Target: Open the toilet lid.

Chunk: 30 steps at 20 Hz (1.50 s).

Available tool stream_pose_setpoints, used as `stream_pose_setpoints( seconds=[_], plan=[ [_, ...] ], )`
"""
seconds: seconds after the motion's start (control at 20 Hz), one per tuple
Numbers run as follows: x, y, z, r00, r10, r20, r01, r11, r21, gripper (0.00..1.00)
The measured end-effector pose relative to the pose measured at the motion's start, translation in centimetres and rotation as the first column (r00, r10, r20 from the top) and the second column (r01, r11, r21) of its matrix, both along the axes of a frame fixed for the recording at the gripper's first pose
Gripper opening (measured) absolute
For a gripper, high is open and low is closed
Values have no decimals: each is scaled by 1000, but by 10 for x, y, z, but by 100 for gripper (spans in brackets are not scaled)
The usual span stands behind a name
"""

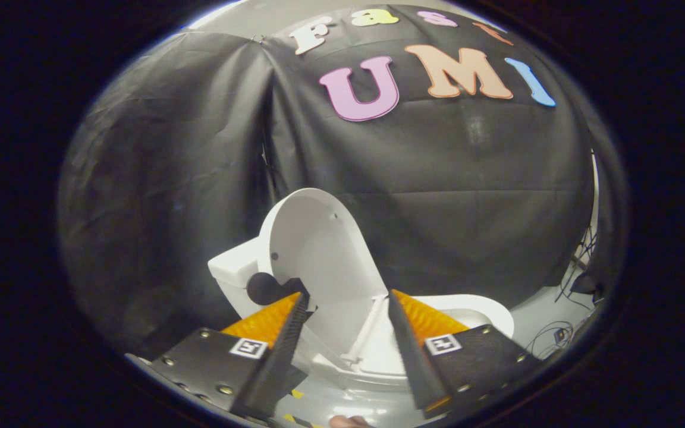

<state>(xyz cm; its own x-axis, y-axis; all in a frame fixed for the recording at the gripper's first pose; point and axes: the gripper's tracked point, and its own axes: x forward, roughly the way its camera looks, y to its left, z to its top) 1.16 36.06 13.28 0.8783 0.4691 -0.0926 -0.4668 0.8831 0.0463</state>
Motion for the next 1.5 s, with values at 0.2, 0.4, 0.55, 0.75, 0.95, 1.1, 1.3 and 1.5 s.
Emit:
stream_pose_setpoints(
  seconds=[0.2, 0.4, 0.55, 0.75, 0.95, 1.1, 1.3, 1.5],
  plan=[
    [7, -40, 1, 998, -64, 6, 64, 998, -6, 98],
    [11, -84, 5, 990, -138, 32, 139, 990, -26, 98],
    [11, -113, 8, 983, -177, 57, 179, 983, -35, 98],
    [13, -144, 10, 969, -228, 93, 230, 973, -14, 98],
    [13, -167, 17, 954, -243, 173, 245, 969, 11, 98],
    [17, -190, 19, 937, -275, 217, 276, 961, 27, 99],
    [20, -208, 25, 925, -304, 228, 293, 953, 81, 98],
    [27, -224, 20, 915, -336, 225, 324, 942, 87, 98]
  ],
)
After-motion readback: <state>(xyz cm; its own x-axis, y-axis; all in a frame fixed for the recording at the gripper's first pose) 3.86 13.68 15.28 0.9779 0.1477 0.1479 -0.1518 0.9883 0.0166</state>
